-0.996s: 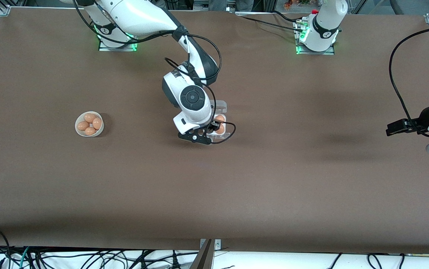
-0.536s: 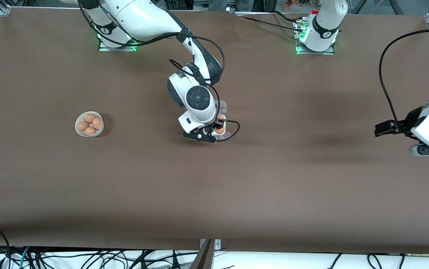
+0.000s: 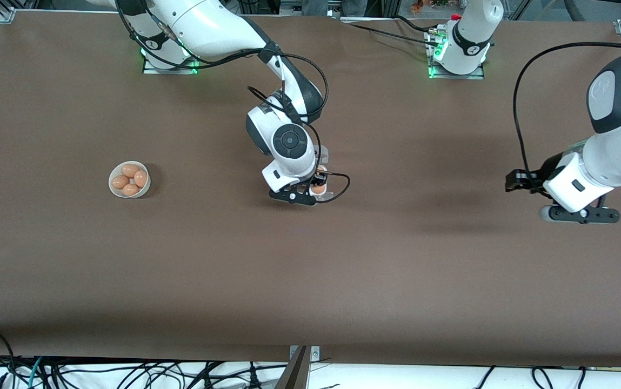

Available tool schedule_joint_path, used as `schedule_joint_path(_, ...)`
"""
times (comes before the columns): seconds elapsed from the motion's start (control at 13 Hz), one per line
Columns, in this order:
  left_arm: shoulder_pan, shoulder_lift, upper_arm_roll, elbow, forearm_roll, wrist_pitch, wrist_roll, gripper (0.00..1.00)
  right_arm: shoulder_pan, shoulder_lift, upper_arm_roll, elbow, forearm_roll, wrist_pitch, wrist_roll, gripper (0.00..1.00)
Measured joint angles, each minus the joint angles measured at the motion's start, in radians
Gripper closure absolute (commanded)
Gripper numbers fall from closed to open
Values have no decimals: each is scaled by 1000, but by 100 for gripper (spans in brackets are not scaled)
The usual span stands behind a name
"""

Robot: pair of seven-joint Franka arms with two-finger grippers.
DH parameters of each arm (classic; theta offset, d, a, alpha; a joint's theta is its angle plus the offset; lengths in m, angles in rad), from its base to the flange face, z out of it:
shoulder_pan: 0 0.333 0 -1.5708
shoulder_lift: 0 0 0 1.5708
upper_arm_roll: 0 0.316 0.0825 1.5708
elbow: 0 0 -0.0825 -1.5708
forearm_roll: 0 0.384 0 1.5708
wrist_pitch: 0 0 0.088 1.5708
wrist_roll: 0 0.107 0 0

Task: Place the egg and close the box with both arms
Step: 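Reach the left gripper to the carton lid while the right gripper rises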

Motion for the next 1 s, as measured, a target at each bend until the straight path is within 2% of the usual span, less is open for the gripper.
schedule_joint_path(0.23,-42,16,-1,-2,-47,-53,-24,89,-1,1,0,0,0,1,1,0)
schedule_joint_path(0.46,-110,46,-1,-3,-118,-66,-93,93,-1,1,0,6,0,8,1,0)
schedule_joint_path(0.54,-130,58,-2,-3,-147,-67,-128,98,-1,1,-3,11,0,8,0,0)
schedule_joint_path(0.77,-197,102,-3,-2,-212,-67,-229,100,-3,-3,-22,28,-29,0,-21,0)
schedule_joint_path(1.0,-236,145,-3,-2,-331,-66,-315,100,-6,-17,-52,33,-76,-9,-133,0)
